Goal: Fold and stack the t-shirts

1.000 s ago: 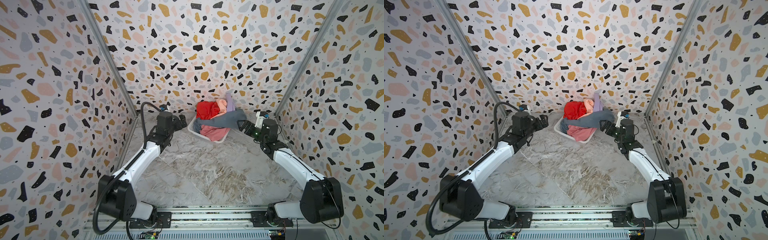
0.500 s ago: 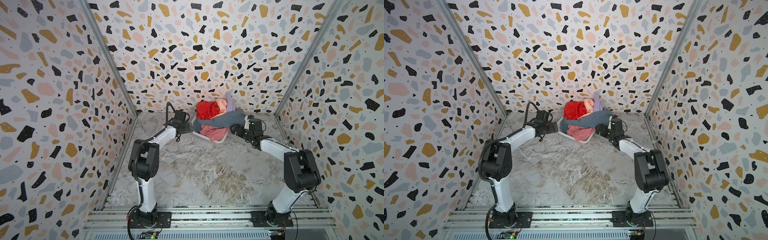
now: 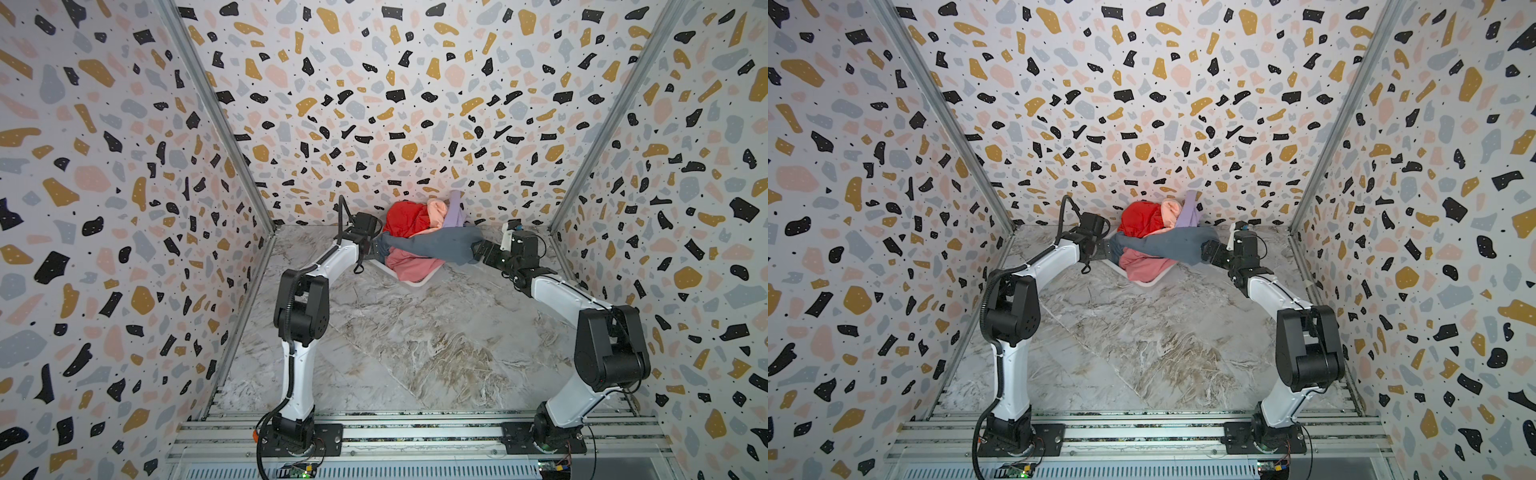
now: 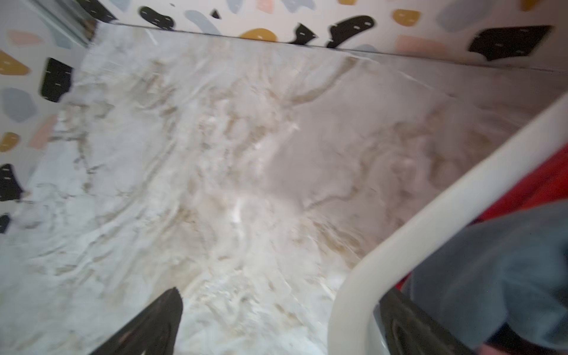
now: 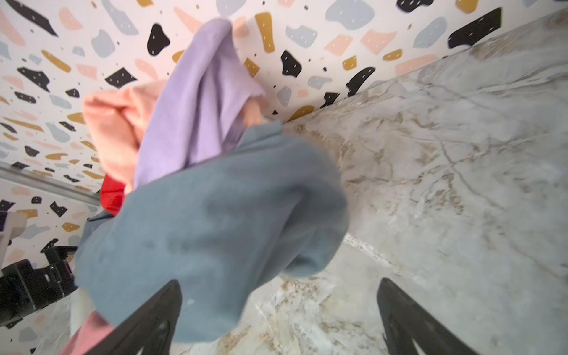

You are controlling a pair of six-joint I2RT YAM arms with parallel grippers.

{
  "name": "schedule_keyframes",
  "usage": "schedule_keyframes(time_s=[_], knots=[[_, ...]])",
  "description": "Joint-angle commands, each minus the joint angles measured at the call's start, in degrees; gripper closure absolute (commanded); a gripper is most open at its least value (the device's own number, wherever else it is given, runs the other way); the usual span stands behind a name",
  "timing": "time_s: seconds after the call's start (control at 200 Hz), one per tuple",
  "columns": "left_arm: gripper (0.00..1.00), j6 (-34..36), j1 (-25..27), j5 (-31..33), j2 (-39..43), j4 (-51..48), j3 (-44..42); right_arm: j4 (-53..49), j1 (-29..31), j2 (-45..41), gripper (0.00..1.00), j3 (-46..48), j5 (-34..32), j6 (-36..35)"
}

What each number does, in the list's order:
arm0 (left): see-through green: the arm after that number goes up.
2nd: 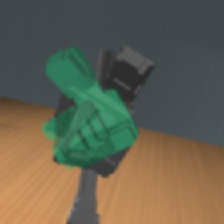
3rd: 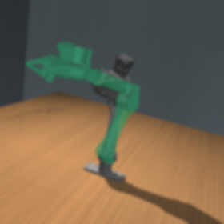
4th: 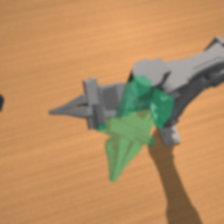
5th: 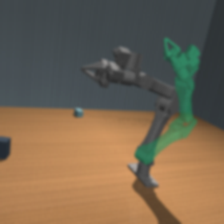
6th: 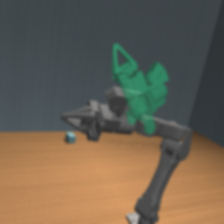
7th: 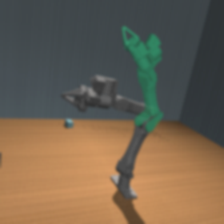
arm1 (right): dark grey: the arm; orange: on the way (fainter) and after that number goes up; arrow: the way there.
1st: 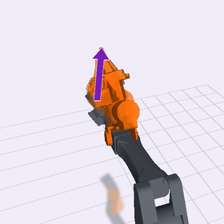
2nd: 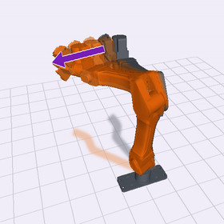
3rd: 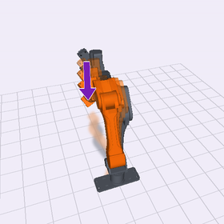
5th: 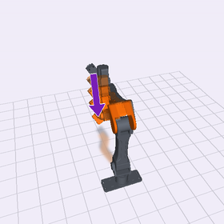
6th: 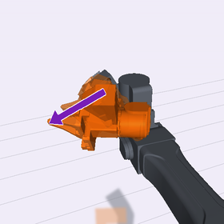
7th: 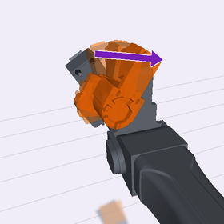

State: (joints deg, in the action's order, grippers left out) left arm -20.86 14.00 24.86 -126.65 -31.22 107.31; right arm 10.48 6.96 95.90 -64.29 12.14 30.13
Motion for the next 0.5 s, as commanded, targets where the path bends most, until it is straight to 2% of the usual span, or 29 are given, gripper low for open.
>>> schedule_keyframes(time_s=[0.0,0.09,0.145,0.23,0.315,0.41,0.491], knots=[[0.00,4.3,-5.5,6.6,-1.7,-6.7,5.6,-0.2,-1.2,-0.8,0.01,-3.1,3.3,-1.4],[0.00,7.2,-5.9,1.2,0.3,-5.9,7.5,0.3,-1.2,1.5,0.01,-4.7,9.1,-1.5],[0.01,8.5,-5.9,-6.0,3.8,-3.3,5.6,2.7,-1.2,2.7,0.01,-4.5,14.7,-1.2],[0.01,7.4,-5.9,-18.1,11.6,4.4,-2.5,8.7,-0.6,3.8,0.01,-2.6,22.2,0.0],[0.00,3.5,-5.9,-28.5,20.3,14.8,-12.9,11.0,0.8,5.3,0.00,-2.6,26.6,0.3],[0.00,-1.5,-5.9,-35.4,27.5,23.4,-21.9,11.8,3.2,7.7,0.01,-3.7,29.1,0.0],[0.00,-3.3,-5.9,-37.7,30.9,24.7,-25.2,11.2,5.4,10.4,0.01,-5.9,29.7,-0.5]])
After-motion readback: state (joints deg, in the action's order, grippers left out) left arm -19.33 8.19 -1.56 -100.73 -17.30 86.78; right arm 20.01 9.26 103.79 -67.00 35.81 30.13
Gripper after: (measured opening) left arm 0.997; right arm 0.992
